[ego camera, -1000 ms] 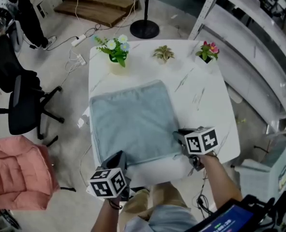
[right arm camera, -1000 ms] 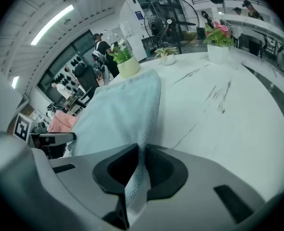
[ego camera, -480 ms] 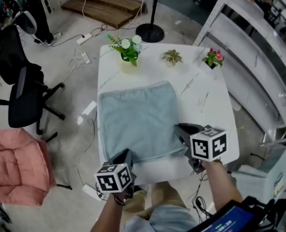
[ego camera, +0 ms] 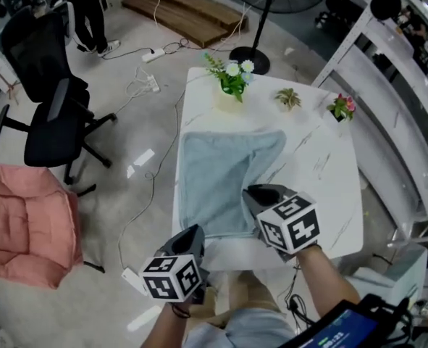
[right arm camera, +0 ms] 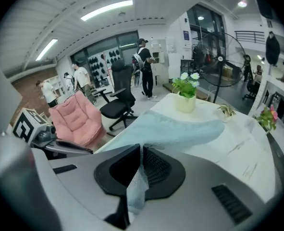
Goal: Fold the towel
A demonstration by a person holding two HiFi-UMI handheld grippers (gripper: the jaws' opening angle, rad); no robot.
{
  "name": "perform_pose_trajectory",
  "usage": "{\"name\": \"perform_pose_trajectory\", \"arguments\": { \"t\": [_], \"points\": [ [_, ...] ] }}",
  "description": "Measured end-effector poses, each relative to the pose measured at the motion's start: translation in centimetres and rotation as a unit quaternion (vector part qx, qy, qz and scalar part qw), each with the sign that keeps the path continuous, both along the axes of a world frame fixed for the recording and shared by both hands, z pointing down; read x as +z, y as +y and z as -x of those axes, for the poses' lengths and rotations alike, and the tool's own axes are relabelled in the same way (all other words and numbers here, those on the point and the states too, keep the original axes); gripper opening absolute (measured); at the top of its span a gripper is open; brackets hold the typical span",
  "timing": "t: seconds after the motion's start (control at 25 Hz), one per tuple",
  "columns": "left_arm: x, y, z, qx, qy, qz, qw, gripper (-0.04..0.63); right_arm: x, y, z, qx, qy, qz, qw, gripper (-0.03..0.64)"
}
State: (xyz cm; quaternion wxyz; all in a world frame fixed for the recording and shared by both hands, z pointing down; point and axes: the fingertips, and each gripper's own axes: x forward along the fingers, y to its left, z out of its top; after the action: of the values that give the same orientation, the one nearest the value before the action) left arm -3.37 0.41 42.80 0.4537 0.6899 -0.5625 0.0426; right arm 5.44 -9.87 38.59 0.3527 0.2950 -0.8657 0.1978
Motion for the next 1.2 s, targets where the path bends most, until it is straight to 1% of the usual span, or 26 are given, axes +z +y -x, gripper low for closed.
{"name": "perform_pose_trajectory", "arguments": {
  "t": [0.2,0.44,0.68,0.84,0.92,1.0,1.08,1.12,1.2],
  "points": [
    [-1.1,3.3,3.4,-0.045,0.004,-0.008,0.9989,0.011,1.4,1.7,5.6,-0.055,0.02,-0.004,0.998,0.037],
    [0.0,6.8,6.9,-0.094,0.014,0.002,0.9955,0.011,4.0,3.4,10.9,-0.098,0.044,0.005,0.994,0.038],
    [1.4,9.2,8.2,-0.118,0.027,0.011,0.9926,0.011,8.1,4.2,12.6,-0.113,0.087,0.013,0.99,0.038],
    [1.7,9.9,8.2,-0.124,0.036,0.011,0.9916,0.011,10.0,4.6,13.2,-0.124,0.102,0.017,0.987,0.038],
    [1.7,9.9,7.9,-0.123,0.039,0.01,0.9915,0.011,10.4,4.9,13.7,-0.138,0.099,0.016,0.985,0.051],
    [1.7,9.9,7.5,-0.12,0.039,0.01,0.992,0.011,10.2,5.2,14.1,-0.152,0.086,0.03,0.984,0.07],
    [1.5,9.7,7.0,-0.115,0.038,0.009,0.9926,0.011,9.0,5.7,14.3,-0.161,0.059,0.054,0.984,0.138],
    [1.2,9.5,6.8,-0.112,0.036,0.007,0.9931,0.011,8.2,6.0,14.4,-0.163,0.043,0.063,0.984,0.162],
    [0.5,8.9,6.4,-0.105,0.031,0.0,0.994,0.011,6.4,6.2,14.5,-0.166,0.008,0.08,0.983,0.178]
  ]
}}
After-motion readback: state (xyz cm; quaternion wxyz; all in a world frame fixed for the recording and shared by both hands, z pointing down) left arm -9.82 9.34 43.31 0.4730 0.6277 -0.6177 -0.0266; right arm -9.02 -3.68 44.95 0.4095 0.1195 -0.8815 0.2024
